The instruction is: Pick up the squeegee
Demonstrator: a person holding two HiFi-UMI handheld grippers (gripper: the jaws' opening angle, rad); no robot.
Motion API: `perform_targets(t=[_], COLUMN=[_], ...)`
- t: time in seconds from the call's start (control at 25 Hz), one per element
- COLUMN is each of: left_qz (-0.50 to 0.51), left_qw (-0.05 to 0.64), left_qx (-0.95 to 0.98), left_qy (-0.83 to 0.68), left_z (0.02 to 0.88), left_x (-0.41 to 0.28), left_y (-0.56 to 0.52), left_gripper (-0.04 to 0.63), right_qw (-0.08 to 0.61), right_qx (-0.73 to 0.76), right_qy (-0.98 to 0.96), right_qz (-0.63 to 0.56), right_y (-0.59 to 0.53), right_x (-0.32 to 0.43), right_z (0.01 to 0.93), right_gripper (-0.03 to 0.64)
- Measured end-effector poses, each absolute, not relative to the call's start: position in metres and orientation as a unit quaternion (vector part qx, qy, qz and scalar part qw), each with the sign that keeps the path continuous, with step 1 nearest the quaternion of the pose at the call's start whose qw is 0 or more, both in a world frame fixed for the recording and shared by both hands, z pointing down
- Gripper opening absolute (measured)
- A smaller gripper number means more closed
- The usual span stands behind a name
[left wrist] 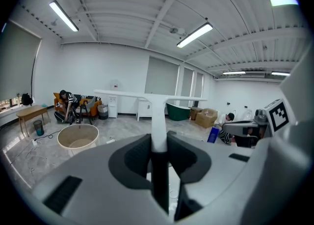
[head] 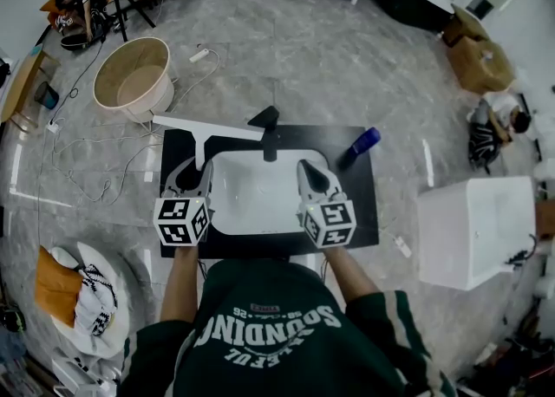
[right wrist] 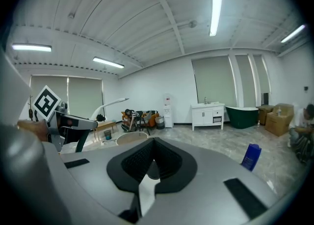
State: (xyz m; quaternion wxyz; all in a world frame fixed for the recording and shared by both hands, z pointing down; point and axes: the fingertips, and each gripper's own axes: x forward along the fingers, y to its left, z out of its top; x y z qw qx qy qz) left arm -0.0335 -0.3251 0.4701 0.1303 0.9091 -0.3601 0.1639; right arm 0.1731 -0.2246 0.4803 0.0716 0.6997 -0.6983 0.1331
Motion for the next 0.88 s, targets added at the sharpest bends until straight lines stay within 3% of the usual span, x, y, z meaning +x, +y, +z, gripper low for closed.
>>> perform_targets(t=[0.88], left_qz=[0.173], left_qw=[0.141], left_qx=[0.904], left_qy=[-0.364], left_z=[0.480], left_x=[-0.041], left_y=[-0.327], left_gripper=[0.089], right_qw=[0.079], right_qx=[0.691], right_qy=[-0.706], right_qz=[0.133], right_y=[-0.230], right_x=[0.167], right_z=[0.482], right_gripper=[0.001])
